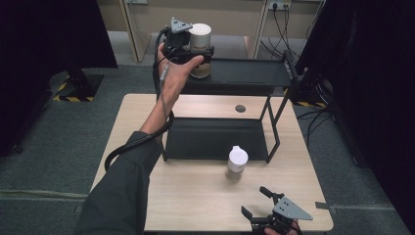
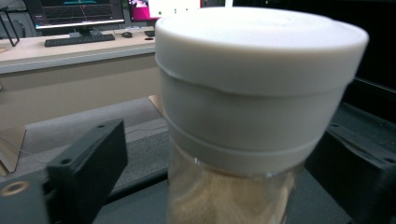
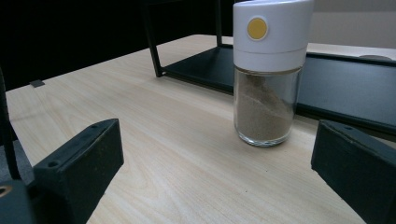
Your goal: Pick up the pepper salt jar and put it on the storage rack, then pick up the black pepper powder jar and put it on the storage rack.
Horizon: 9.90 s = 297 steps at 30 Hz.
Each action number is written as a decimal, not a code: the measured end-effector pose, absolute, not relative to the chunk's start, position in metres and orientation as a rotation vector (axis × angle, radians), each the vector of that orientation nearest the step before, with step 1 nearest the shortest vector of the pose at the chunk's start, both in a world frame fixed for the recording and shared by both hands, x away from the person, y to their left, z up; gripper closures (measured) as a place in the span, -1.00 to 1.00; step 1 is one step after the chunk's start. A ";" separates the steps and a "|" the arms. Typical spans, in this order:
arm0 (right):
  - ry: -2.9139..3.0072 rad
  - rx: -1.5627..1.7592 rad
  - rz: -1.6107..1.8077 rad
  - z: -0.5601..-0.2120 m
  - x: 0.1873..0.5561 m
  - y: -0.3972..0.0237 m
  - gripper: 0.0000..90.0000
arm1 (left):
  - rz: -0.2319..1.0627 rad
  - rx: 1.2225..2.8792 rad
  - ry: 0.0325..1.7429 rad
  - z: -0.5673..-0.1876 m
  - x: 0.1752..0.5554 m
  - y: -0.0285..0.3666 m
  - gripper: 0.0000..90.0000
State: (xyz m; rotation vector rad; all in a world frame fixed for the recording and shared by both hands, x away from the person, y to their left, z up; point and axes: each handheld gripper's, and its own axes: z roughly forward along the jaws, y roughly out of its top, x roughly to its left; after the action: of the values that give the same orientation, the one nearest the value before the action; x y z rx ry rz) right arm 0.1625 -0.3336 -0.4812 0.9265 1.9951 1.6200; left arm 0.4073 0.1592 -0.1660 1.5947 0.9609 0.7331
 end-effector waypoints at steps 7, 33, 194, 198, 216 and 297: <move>2.001 0.925 1.615 -0.481 0.163 -0.333 -0.94 | 0.720 1.618 0.929 -0.161 0.398 0.158 -0.97; 2.000 0.924 1.611 -0.481 0.162 -0.332 -0.94 | 0.691 1.627 0.879 -0.181 0.362 0.164 -0.94; 2.016 0.903 1.611 -0.482 0.163 -0.331 -0.94 | 0.293 1.695 0.462 -0.490 0.186 0.217 -0.93; 2.016 0.902 1.610 -0.482 0.163 -0.331 -0.94 | 0.287 1.683 0.468 -0.492 0.187 0.219 -0.93; 1.994 0.920 1.606 -0.482 0.163 -0.330 -0.94 | 0.265 1.677 0.491 -0.496 0.189 0.223 -0.93; 1.933 0.935 1.491 -0.440 0.243 -0.279 -0.32 | 0.245 1.668 0.513 -0.503 0.192 0.228 -0.93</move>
State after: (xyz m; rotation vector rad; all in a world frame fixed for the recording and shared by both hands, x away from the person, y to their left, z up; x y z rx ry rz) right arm 0.2426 -0.2786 -0.4402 0.9350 1.9326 1.4914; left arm 0.1920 0.2276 -0.5033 1.6681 0.5127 0.2454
